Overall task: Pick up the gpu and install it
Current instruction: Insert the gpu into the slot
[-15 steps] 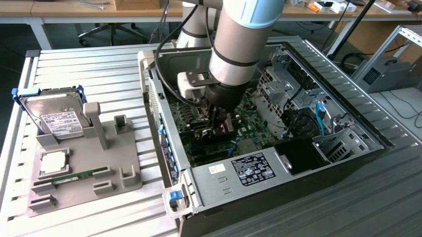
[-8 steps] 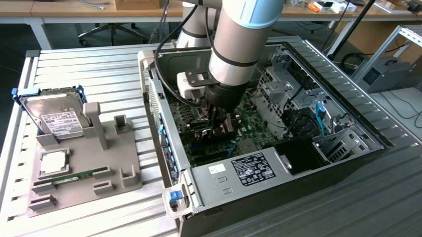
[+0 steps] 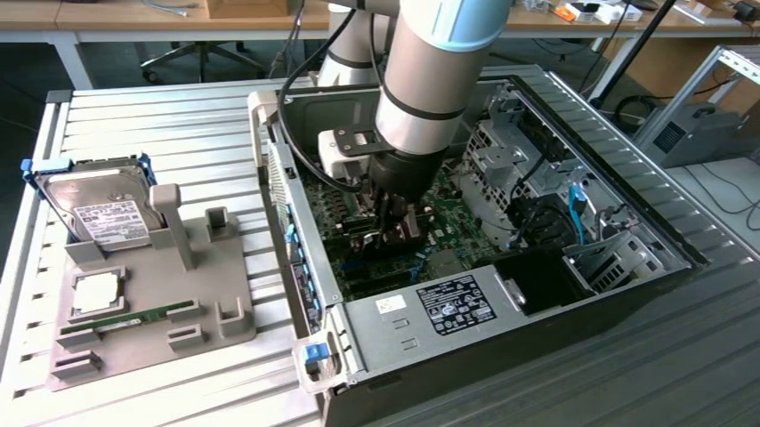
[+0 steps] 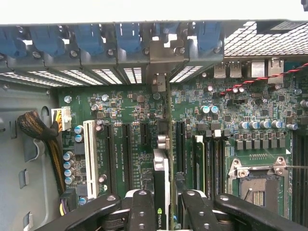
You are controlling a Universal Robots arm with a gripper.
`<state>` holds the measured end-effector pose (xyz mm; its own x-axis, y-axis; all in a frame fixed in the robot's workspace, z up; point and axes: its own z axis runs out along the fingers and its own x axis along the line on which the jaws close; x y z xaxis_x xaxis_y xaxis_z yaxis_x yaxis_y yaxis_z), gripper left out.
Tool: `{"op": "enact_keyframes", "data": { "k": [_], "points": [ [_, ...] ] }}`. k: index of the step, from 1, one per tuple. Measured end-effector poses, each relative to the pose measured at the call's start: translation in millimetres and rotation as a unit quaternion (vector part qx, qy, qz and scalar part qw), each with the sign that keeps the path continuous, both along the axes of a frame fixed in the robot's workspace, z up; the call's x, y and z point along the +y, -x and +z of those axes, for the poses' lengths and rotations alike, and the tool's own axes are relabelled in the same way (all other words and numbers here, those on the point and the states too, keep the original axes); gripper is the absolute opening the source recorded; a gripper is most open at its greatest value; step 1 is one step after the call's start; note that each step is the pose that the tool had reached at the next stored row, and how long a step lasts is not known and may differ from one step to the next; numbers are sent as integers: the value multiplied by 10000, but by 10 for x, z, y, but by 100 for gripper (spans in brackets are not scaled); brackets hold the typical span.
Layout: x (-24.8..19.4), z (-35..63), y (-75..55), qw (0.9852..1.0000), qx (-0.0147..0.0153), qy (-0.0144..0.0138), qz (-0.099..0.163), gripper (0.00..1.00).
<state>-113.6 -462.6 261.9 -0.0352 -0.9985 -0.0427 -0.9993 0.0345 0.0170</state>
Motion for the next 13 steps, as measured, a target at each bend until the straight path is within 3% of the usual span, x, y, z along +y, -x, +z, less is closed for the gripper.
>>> {"op": "enact_keyframes", "data": {
  "k": [13],
  "points": [
    [0, 0, 2, 10000, 0, 0, 0, 27]
  ]
}}
